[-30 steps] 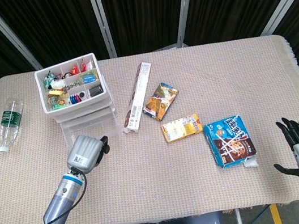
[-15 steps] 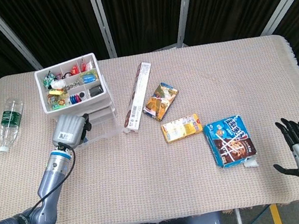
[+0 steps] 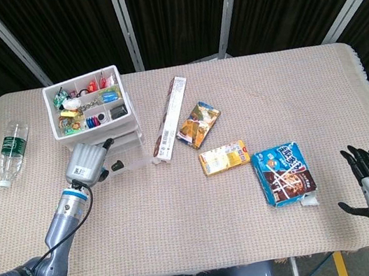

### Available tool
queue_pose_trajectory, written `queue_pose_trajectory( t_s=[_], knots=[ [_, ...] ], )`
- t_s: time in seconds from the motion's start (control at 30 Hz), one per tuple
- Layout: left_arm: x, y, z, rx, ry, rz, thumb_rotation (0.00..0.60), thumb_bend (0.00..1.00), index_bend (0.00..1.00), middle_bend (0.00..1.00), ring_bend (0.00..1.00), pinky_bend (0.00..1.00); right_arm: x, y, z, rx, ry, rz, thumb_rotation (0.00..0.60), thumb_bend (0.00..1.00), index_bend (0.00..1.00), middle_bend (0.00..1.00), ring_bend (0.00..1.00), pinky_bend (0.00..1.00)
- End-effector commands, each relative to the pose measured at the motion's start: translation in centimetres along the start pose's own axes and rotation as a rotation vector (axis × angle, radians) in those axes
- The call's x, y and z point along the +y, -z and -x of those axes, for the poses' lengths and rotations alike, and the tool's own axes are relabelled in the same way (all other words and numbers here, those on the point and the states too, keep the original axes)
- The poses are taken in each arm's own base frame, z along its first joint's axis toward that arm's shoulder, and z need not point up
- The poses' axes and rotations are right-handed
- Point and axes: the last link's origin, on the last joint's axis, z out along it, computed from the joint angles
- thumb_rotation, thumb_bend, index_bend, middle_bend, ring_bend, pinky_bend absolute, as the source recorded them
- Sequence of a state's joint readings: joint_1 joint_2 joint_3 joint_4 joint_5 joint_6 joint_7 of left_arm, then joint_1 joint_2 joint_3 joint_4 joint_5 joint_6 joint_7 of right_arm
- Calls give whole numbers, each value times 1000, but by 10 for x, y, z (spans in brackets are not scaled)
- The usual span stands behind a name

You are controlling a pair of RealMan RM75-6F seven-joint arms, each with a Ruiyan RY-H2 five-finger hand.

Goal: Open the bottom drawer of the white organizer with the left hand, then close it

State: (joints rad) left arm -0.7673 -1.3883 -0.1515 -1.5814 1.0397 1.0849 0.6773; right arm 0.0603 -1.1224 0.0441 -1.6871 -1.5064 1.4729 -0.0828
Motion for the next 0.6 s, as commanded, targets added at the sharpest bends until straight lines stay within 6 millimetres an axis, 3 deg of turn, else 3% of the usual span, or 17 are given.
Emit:
queue_pose_trajectory(
  t_s=[0.03, 0.17, 0.2, 0.3, 0.37, 0.43, 0.6],
  knots=[
    [0, 19, 0, 58, -33, 50, 600, 208, 277, 575, 553, 520, 0, 0, 0, 1, 1, 1, 600, 8, 52, 0, 0, 0],
    [3, 44, 0, 137, -103, 132, 600, 246, 294, 369, 398, 434, 0, -1, 0, -1, 2, 1, 600, 7, 52, 0, 0, 0],
    [5, 57, 3, 178, -157, 189, 600, 321, 292, 326, 352, 421, 0, -1, 1, -2, 3, 2, 600, 7, 52, 0, 0, 0],
    [4, 78, 11, 239, -277, 299, 600, 769, 269, 199, 181, 372, 0, -1, 1, 1, 5, 3, 600, 7, 52, 0, 0, 0],
    [1, 88, 21, 229, -348, 352, 600, 948, 239, 149, 117, 316, -1, -1, 1, 2, 7, 4, 600, 7, 52, 0, 0, 0],
    [0, 94, 27, 206, -392, 383, 600, 999, 224, 108, 73, 255, -1, 0, 1, 2, 8, 4, 600, 7, 52, 0, 0, 0],
    [-3, 101, 39, 148, -545, 473, 600, 1000, 194, 37, 2, 149, -1, 0, 1, 2, 11, 9, 600, 7, 53, 0, 0, 0]
  ],
)
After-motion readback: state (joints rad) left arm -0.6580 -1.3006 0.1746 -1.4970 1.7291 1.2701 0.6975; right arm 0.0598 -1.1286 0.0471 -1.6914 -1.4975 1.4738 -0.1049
